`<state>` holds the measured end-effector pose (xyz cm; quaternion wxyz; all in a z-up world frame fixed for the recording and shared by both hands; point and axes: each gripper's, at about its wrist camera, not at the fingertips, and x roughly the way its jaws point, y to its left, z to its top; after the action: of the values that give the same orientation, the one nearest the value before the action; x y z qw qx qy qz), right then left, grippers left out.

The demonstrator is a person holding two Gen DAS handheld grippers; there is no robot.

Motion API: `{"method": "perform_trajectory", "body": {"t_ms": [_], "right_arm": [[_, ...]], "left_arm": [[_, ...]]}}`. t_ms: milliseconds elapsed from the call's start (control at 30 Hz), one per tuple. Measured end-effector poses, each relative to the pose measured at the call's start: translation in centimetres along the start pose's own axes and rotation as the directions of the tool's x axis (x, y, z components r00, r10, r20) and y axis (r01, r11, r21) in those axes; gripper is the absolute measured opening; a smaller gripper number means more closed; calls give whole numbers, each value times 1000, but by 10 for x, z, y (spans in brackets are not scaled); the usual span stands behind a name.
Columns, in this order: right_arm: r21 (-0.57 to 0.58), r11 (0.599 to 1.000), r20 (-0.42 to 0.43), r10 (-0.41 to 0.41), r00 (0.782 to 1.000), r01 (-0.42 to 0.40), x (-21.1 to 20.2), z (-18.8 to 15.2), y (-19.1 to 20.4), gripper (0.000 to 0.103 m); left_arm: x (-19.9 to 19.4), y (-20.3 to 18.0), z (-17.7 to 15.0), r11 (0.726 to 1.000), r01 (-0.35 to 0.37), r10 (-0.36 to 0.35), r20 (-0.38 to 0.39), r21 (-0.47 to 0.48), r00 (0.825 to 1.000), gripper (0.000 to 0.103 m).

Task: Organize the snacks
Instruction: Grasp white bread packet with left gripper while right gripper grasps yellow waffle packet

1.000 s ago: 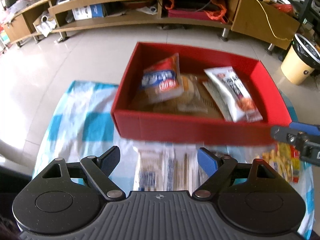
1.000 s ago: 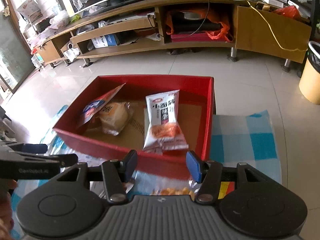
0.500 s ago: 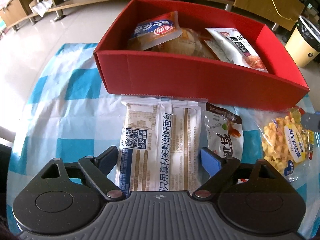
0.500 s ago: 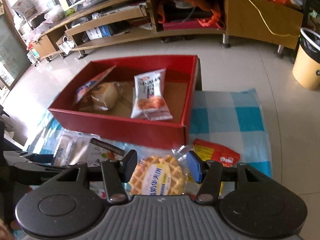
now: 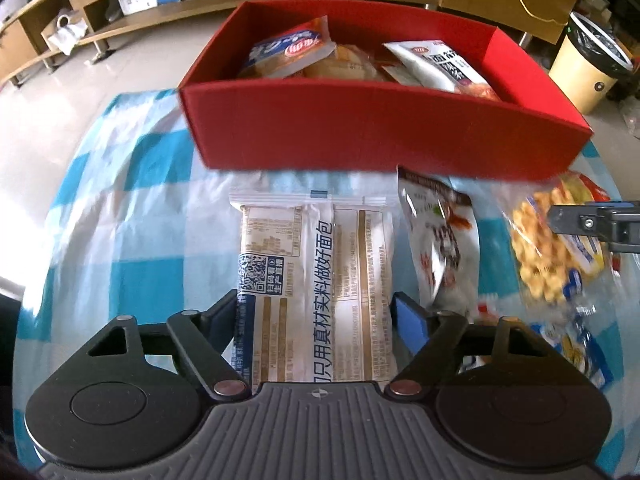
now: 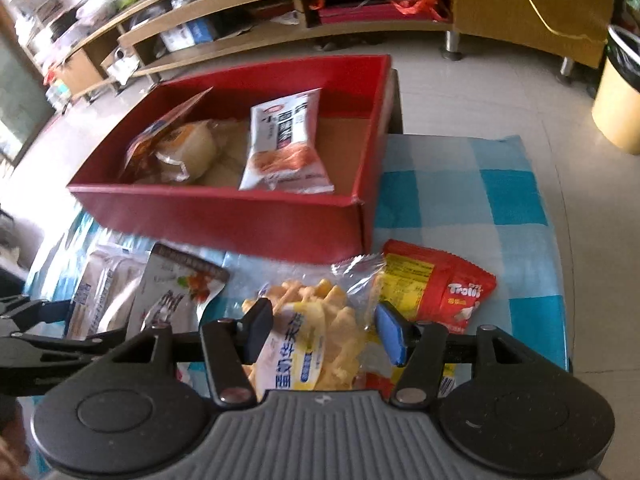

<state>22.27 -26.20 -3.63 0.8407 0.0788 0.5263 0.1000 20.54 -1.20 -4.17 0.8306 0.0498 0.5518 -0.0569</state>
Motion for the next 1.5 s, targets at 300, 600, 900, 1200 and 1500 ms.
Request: {"method": "perform_trajectory", "body": {"t_ms": [300, 600, 900, 1200, 1500], "right_arm": [[-103, 992, -88, 60, 994, -69, -17, -35, 25, 52], [-149, 982, -225, 82, 971, -118, -46, -71, 27, 56], [-317, 947, -177, -12, 984, -45, -37, -67, 51, 80], [-207, 978, -134, -13, 991, -15, -18, -82, 59, 80], [-226, 974, -127, -20, 992, -9, -16, -105, 58, 101]], "left_arm": [[-23, 6, -43, 998, 43, -42, -26, 42, 999, 80], [-32, 18, -65, 997, 66, -65, -27, 36, 998, 83], [-28, 15, -61, 998, 65, -66, -34, -24, 997, 94], [-25, 0, -71, 999, -37, 37, -30, 9, 999, 97], [-29, 4, -76, 998, -6, 8, -25, 69, 1000, 96]]}}
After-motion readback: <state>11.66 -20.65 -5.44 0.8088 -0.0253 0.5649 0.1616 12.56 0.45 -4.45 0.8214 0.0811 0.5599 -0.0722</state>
